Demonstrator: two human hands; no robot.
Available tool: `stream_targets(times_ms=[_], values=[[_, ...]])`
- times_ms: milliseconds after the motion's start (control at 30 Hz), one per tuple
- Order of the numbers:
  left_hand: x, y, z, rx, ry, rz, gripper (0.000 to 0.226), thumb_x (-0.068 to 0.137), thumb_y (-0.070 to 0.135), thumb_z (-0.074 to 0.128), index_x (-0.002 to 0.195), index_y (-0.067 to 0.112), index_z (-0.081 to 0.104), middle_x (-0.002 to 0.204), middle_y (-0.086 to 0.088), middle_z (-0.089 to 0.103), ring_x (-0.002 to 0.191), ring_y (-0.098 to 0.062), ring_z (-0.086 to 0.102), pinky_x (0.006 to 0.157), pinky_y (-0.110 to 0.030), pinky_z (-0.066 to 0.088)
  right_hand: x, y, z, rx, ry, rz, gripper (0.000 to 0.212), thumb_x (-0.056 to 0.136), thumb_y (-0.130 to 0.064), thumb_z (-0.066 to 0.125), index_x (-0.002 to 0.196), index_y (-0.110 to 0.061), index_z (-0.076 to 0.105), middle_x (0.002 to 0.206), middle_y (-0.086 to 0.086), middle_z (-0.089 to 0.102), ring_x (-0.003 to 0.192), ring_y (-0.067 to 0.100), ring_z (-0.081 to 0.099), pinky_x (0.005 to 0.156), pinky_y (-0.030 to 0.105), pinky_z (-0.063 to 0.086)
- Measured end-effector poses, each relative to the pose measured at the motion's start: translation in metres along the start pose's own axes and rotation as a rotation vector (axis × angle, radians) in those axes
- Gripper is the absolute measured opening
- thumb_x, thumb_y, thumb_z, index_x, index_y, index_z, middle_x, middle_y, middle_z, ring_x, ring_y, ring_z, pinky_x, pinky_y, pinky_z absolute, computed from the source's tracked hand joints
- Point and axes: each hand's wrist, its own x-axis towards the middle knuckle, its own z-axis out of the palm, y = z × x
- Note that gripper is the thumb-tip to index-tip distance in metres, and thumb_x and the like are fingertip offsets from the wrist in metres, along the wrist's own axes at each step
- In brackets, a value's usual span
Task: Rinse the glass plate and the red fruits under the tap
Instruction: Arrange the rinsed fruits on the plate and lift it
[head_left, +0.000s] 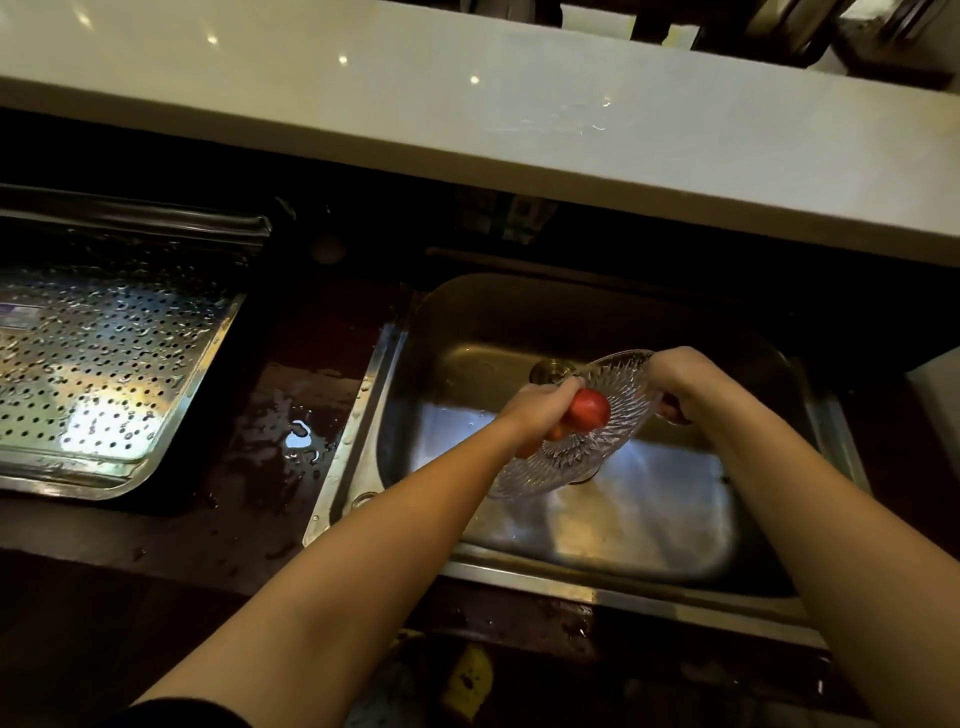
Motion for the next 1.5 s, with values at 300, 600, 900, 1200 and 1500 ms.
stream_targets(times_ms=[300,600,900,1200,1500], values=[[-0.058,0.047,-0.067,0.399,0.236,0.014,0.062,0.077,0.072,0.029,0.112,0.033,0.062,0.125,-0.007,0.049,0.107,-0.033,0.054,0.096,-0.046,0.041,-0.046,-0.031,-0.005,0.268,-0.04,-0.226,0.033,0.097,-0.016,0.042,0.069,-0.005,0.054,0.056,0.007,0.046,0.036,0.015,0.043,0.03,0.018,0.031],[-0.142,0.031,-0.205,0.723,0.627,-0.1,0.065,0.079,0.074,0.026,0.126,0.037,0.053,0.143,-0.01,0.038,0.124,-0.036,0.045,0.101,-0.051,0.03,-0.11,-0.125,0.082,0.636,-0.227,-0.422,0.028,0.097,-0.018,0.043,0.086,0.0,0.062,0.054,0.006,0.063,0.051,0.015,0.06,0.047,0.02,0.045],[-0.179,-0.035,-0.353,0.837,0.779,-0.178,0.067,0.075,0.071,0.032,0.13,0.036,0.05,0.154,-0.004,0.026,0.132,-0.032,0.038,0.105,-0.059,0.02,-0.167,-0.227,0.231,0.687,-0.232,-0.504,0.042,0.094,-0.023,0.039,0.056,-0.017,0.057,0.066,0.012,0.059,0.073,0.031,0.057,0.071,0.043,0.047],[-0.151,-0.117,-0.457,0.844,0.644,-0.065,0.055,0.083,0.068,0.034,0.128,0.041,0.049,0.157,0.003,0.02,0.136,-0.027,0.033,0.11,-0.06,0.007,-0.188,-0.291,0.337,0.772,-0.132,-0.385,0.044,0.1,-0.03,0.032,0.087,-0.003,0.064,0.08,0.012,0.062,0.072,0.028,0.059,0.069,0.04,0.051],[-0.118,-0.155,-0.487,0.902,0.469,0.047,0.049,0.087,0.064,0.031,0.127,0.042,0.05,0.157,0.01,0.016,0.136,-0.023,0.031,0.111,-0.058,0.01,-0.183,-0.303,0.385,0.821,-0.106,-0.247,0.048,0.101,-0.032,0.027,0.103,-0.001,0.063,0.09,0.016,0.061,0.081,0.03,0.057,0.08,0.046,0.049]])
